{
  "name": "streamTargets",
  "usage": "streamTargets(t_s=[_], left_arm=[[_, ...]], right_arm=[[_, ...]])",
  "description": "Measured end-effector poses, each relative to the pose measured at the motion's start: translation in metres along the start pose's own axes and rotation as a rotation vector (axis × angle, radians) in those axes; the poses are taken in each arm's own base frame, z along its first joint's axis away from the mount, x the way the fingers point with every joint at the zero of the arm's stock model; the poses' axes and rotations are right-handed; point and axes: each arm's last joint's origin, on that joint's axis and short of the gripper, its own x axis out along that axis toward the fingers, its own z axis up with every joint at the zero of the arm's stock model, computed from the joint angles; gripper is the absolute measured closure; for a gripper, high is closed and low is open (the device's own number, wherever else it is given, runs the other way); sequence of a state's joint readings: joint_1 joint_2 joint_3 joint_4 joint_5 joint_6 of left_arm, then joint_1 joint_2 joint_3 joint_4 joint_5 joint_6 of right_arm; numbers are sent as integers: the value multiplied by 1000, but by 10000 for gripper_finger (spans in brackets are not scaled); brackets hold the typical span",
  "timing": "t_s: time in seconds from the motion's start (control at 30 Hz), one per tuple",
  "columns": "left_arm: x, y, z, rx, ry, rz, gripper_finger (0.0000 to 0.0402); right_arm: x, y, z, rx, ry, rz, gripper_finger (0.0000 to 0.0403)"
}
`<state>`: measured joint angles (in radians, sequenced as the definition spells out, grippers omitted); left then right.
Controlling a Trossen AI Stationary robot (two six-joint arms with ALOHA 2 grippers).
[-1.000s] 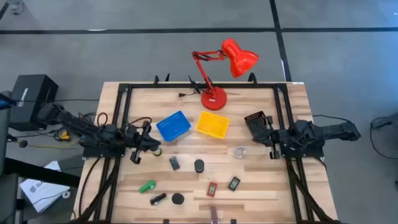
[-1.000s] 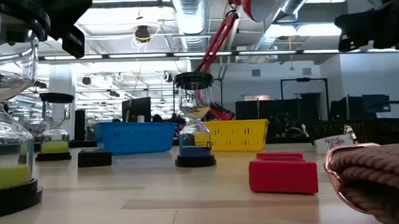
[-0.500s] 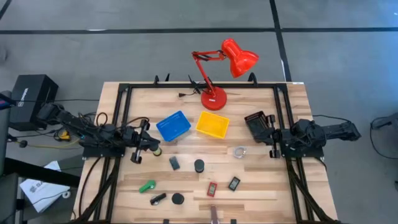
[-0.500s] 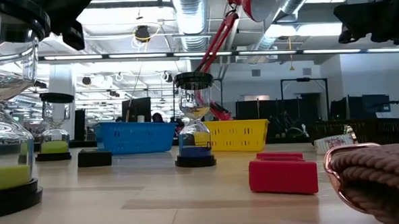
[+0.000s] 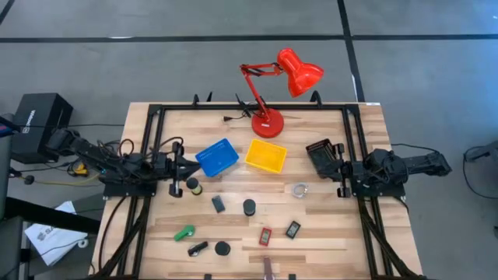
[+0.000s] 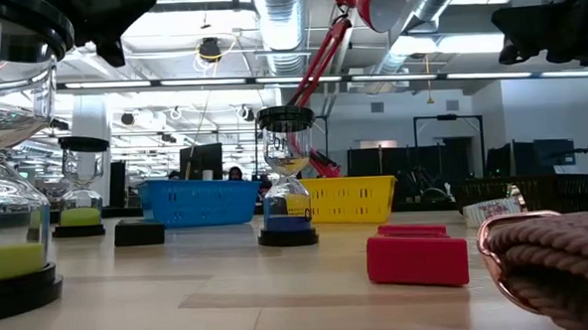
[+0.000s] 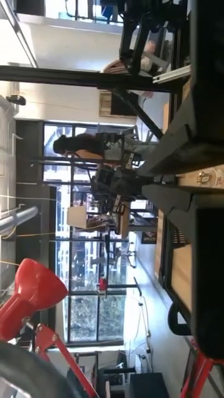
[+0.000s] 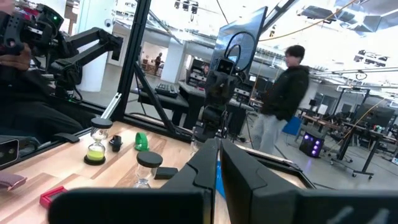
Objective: Pick & Place Office items
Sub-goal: Put the green hourglass into the blue bin
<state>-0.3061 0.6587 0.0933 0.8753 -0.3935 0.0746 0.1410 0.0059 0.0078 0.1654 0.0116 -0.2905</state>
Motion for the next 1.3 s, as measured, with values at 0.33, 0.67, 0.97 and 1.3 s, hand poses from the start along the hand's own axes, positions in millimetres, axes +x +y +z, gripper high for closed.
streamTargets(t_s=[0.33,0.67,0.97,1.3], left_arm=[[37,-13,2,71,215,62,270],[91,-33,29,202,432,84,227],[98,-33,63,133,717,162,171],[70,-28,27,-21,1056,182,166]], right_arm=[[0,0,0,2,0,0,391],[0,0,0,2,0,0,391],[0,0,0,3,1,1,391],[0,0,-1,3,12,4,391]])
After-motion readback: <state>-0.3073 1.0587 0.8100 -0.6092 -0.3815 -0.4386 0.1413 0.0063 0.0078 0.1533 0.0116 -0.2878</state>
